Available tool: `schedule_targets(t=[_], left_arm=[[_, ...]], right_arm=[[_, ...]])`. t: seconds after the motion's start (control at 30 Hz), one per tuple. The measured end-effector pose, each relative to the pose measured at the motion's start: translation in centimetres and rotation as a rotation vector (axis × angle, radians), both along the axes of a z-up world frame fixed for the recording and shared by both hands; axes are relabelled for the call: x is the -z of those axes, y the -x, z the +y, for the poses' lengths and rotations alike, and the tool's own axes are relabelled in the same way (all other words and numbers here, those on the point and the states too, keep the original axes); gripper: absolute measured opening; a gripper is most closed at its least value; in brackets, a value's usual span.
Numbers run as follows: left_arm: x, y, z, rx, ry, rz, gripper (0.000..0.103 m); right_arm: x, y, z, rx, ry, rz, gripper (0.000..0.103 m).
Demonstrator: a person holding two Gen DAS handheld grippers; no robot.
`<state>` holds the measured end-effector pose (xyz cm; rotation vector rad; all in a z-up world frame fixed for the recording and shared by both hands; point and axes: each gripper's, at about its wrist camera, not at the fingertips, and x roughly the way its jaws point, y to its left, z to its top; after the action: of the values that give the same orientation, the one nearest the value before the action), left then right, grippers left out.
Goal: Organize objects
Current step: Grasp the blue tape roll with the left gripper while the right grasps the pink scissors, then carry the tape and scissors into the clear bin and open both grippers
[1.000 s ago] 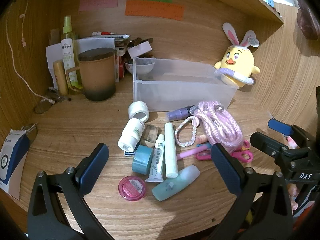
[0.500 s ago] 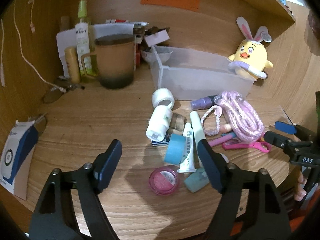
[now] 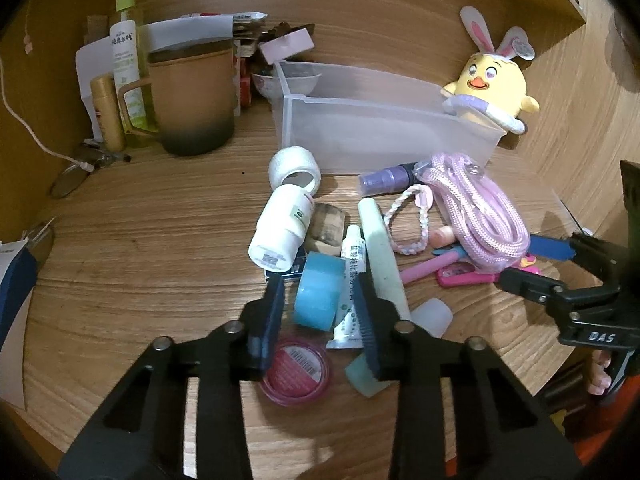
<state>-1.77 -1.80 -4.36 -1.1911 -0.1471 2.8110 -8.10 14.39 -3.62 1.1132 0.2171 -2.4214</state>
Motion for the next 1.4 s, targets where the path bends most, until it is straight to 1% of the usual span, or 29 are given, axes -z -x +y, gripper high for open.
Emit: schedule_targets(t=[0.03, 0.1, 0.2, 0.27, 0.4, 0.47, 0.57, 0.67, 0.7, 0.77, 0.83, 0.9, 0.97, 1.07, 1.1, 1.13, 1.27, 1.4], left_arm=[[0.0, 0.0, 0.0, -0.004, 0.0, 0.0, 0.026], [0.0, 0.0, -0.2, -0.016, -0.001, 0.005, 0.024], [0.0, -0.1, -0.4, -0.034, 0.004, 0.011, 0.018], [-0.1, -0.2, -0.4, -0.039, 0.006, 0.016, 0.018], [-0.5, -0.7, -0.2, -0.035, 0.016, 0.034, 0.018], [-1.0, -1.0, -0.1, -0.031, 0.024, 0.046, 0.018], [-1.7, -1.3, 0.1, -0.024, 0.023, 0.064, 0.018], [-2.6, -1.4, 0.3, -0.012, 0.01, 0.079, 0.018], [-2.8, -1.5, 0.4, -0.01, 0.01, 0.085, 0.018], [-3.2, -1.6, 0.6, -0.009, 0.011, 0.092, 0.018], [-3.5, -1.8, 0.8, -0.006, 0.009, 0.097, 0.018], [-3.8, -2.1, 0.8, -0.003, 0.01, 0.102, 0.018], [-3.8, -2.2, 0.8, -0.006, 0.015, 0.103, 0.018], [-3.8, -2.3, 0.9, -0.003, 0.009, 0.099, 0.018], [-3.7, -2.4, 1.1, -0.005, 0.009, 0.097, 0.018], [-3.7, -2.5, 1.2, -0.006, 0.011, 0.095, 0.018], [-3.7, -2.6, 1.8, 0.003, 0.018, 0.094, 0.018], [-3.9, -2.3, 2.3, 0.007, 0.03, 0.097, 0.018]], right_arm=[[0.1, -0.1, 0.1, 0.005, -0.005, -0.001, 0.051], [0.0, -0.4, 0.8, 0.013, 0.01, -0.005, 0.041], [-0.1, -0.8, 2.5, 0.037, 0.038, -0.021, 0.035], [-0.1, -1.1, 3.7, 0.057, 0.046, -0.033, 0.031], [-0.4, -1.7, 5.8, 0.104, 0.027, -0.059, 0.03], [-0.6, -2.0, 6.1, 0.097, 0.0, -0.073, 0.03], [-1.5, -2.8, 5.2, 0.047, -0.032, -0.022, 0.031], [-2.1, -2.7, 3.1, -0.048, -0.062, 0.027, 0.033], [-2.0, -2.4, 2.3, -0.072, -0.078, 0.027, 0.034], [-1.3, -1.3, 1.2, -0.099, -0.12, 0.005, 0.034], [-0.6, -0.1, 0.7, -0.112, -0.138, -0.031, 0.034], [-0.1, 0.8, 0.5, -0.138, -0.128, -0.082, 0.034], [0.1, 0.9, 0.4, -0.15, -0.115, -0.09, 0.033], [0.1, 0.4, 0.6, -0.169, -0.105, -0.088, 0.024], [0.1, -0.1, 0.7, -0.168, -0.1, -0.084, 0.019], [0.1, -0.4, 0.9, -0.163, -0.1, -0.079, 0.017], [0.1, -1.9, 2.1, -0.115, -0.096, -0.057, 0.017], [-0.1, -2.7, 4.1, -0.023, -0.092, -0.041, 0.017]])
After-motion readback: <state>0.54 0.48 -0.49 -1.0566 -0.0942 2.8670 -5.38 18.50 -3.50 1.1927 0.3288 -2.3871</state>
